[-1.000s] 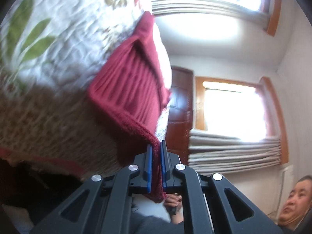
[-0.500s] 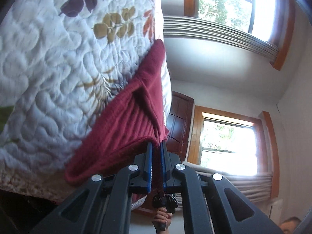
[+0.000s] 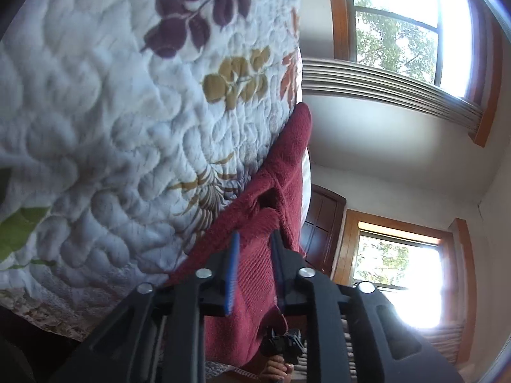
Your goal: Fold small clothes
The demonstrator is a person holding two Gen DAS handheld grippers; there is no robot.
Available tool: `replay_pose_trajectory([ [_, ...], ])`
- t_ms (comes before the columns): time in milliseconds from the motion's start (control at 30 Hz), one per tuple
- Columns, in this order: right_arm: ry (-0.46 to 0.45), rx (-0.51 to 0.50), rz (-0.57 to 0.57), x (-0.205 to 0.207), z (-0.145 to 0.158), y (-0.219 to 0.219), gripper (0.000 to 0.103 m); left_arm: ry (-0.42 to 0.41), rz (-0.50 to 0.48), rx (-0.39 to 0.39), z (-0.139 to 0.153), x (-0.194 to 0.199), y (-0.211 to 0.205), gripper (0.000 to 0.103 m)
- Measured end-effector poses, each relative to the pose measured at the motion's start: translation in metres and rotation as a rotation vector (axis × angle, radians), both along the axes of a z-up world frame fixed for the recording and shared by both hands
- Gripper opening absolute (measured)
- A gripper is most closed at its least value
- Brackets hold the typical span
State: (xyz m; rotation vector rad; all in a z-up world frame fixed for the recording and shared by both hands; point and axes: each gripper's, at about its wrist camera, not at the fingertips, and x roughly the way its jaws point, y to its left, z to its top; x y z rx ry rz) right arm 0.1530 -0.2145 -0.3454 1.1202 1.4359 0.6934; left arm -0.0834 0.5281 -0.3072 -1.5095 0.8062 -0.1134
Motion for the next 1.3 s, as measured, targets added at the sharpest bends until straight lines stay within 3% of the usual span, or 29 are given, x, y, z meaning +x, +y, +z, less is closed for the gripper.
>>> replay_pose_trajectory([
  [67, -0.025, 0.01, 0.022, 0.005, 0.009, -0.006, 0.039, 0.007, -0.036, 0.079, 0.015, 0.001, -0.004, 0.042],
  [100, -0.04, 0.016, 0.032, 0.007, 0.015, -0.01, 0.039, 0.013, -0.058, 0.123, 0.026, -0.001, -0.008, 0.049],
  [167, -0.078, -0.005, 0.06, 0.014, 0.025, -0.017, 0.039, 0.027, -0.106, 0.208, 0.044, 0.0, -0.016, 0.053],
  [400, -0.266, -0.262, 0.259, 0.019, 0.056, -0.004, 0.04, 0.084, -0.315, 0.549, 0.085, 0.028, -0.053, 0.077],
  [467, -0.32, -0.331, 0.297, 0.01, 0.058, 0.008, 0.05, 0.089, -0.404, 0.62, 0.085, 0.041, -0.062, 0.08],
  [633, -0.369, -0.518, 0.312, -0.006, 0.043, 0.035, 0.052, 0.103, -0.556, 0.73, 0.073, 0.058, -0.065, 0.081],
  [800, -0.355, -0.597, 0.308, -0.012, 0.031, 0.051, 0.052, 0.109, -0.676, 0.832, 0.056, 0.081, -0.079, 0.081],
  [933, -0.357, -0.632, 0.305, -0.007, 0.025, 0.058, 0.055, 0.055, -0.753, 0.919, 0.057, 0.084, -0.093, 0.081],
  [1033, -0.357, -0.651, 0.302, -0.005, 0.026, 0.062, 0.056, 0.04, -0.749, 0.923, 0.056, 0.087, -0.091, 0.08],
  [1167, -0.363, -0.676, 0.309, -0.001, 0.028, 0.069, 0.057, -0.001, -0.77, 0.909, 0.062, 0.09, -0.094, 0.055],
  [1300, -0.379, -0.702, 0.344, 0.002, 0.026, 0.073, 0.059, 0.031, -0.788, 0.91, 0.053, 0.094, -0.096, 0.052],
])
